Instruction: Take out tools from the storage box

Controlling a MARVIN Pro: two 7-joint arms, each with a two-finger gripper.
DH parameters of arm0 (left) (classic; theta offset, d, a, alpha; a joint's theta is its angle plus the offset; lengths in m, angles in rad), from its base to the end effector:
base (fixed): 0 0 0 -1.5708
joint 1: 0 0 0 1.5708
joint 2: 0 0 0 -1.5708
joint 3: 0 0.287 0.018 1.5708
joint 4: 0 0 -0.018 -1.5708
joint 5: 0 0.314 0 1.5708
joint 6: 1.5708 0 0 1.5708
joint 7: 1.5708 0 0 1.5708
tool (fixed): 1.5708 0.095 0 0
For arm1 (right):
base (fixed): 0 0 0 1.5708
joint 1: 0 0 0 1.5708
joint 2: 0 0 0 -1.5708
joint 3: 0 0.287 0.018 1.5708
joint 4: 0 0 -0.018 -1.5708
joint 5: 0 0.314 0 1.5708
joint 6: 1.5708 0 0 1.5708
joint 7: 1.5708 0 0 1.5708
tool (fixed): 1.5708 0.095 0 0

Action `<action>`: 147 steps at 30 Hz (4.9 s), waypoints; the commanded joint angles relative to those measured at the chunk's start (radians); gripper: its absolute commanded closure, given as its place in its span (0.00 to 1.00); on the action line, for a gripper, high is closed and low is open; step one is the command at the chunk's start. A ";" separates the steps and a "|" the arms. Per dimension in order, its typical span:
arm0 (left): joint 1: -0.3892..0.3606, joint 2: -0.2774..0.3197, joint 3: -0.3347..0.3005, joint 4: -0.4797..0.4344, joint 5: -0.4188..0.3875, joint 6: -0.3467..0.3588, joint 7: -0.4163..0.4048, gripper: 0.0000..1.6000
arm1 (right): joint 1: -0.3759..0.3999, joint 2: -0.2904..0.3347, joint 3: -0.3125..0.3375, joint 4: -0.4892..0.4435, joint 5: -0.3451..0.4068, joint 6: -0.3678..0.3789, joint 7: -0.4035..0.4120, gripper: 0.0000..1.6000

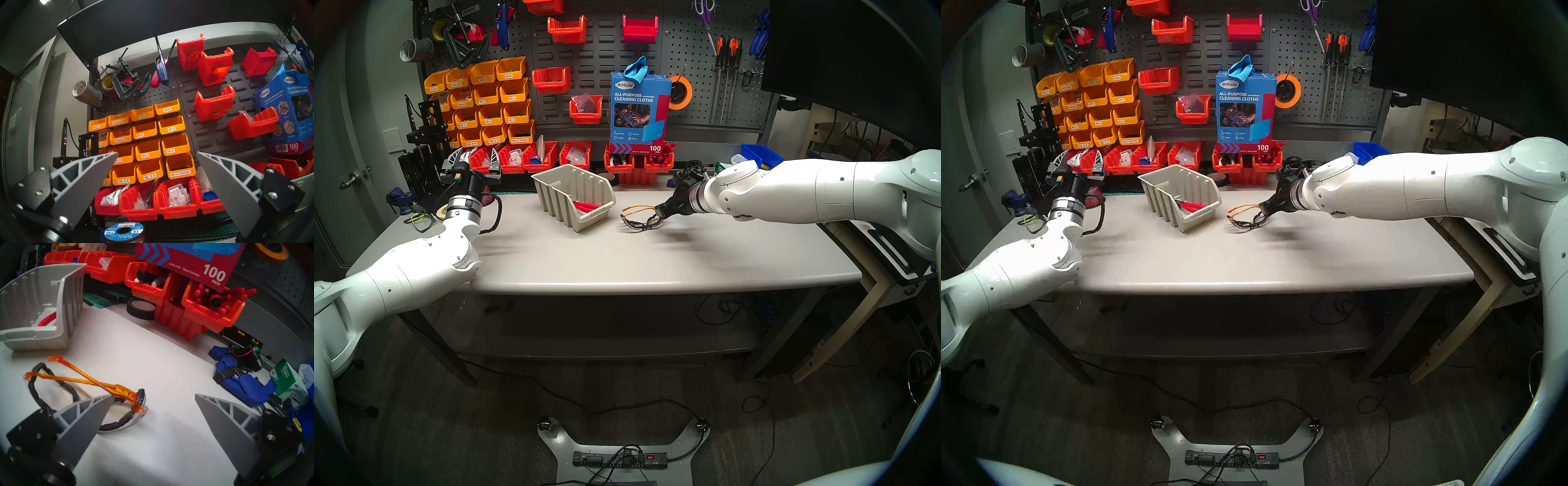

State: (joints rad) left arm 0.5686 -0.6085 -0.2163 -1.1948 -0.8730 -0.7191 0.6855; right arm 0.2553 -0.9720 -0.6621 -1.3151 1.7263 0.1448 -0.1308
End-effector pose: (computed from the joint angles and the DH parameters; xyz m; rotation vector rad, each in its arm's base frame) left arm 0.5233 0.1861 -0.1576 -1.4429 0.0317 -2.4650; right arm 0.5684 0.0208 -0.1214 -2.5391 -0.9051 -1.5361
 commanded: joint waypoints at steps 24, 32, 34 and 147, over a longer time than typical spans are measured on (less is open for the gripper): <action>-0.014 0.000 -0.011 0.002 -0.002 -0.001 0.002 0.00 | -0.017 -0.193 0.106 0.143 0.055 -0.028 0.022 0.00; -0.014 0.000 -0.011 0.002 -0.002 -0.001 0.002 0.00 | -0.038 -0.268 0.124 0.205 0.074 -0.027 0.033 0.00; -0.014 0.000 -0.010 0.002 -0.002 -0.001 0.002 0.00 | -0.042 -0.284 0.128 0.218 0.078 -0.026 0.036 0.00; -0.014 -0.001 -0.011 0.002 -0.003 -0.001 0.002 0.00 | 0.073 -0.078 0.093 -0.459 0.345 0.038 -0.477 0.23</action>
State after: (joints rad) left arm 0.5692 -0.6084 -0.2163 -1.1947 -0.8731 -0.7191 0.6853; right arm 0.3728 -1.0294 -0.5743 -1.8125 2.0659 0.2181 -0.6220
